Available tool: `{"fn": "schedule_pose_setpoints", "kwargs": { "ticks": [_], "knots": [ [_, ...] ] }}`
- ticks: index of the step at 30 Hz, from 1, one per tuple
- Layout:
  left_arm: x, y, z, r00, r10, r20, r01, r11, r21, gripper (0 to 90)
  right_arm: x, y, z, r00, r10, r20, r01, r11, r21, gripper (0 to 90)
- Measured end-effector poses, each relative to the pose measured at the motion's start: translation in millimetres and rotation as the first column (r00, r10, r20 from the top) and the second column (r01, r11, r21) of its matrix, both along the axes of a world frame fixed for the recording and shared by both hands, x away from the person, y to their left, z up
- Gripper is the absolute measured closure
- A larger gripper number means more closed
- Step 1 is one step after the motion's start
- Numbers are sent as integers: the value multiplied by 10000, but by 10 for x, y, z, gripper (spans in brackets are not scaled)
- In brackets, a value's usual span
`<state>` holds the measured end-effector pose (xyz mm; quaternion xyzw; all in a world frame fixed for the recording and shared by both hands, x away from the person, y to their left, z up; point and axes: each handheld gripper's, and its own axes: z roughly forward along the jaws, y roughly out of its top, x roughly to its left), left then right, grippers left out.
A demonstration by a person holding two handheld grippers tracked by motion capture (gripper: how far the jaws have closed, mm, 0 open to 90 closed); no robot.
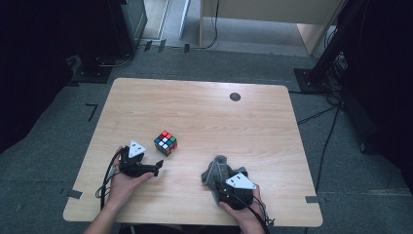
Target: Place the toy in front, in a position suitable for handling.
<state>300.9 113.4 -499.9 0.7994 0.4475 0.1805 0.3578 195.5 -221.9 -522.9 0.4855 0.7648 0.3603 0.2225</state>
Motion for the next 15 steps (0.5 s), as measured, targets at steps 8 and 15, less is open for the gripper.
{"fn": "schedule_pose_setpoints", "kwargs": {
  "ticks": [8, 15],
  "knots": [
    [213, -183, -55, 9997, 227, 0, -226, 9988, 437, 50, -2, 3, 0, 10000, -3, -2, 3, 10000, 1, 439],
    [326, -237, -75, 9996, 248, 142, -253, 9988, 417, 68, -3, 2, 0, 10000, 4, -5, -4, 10000, -12, 438]
  ]
}}
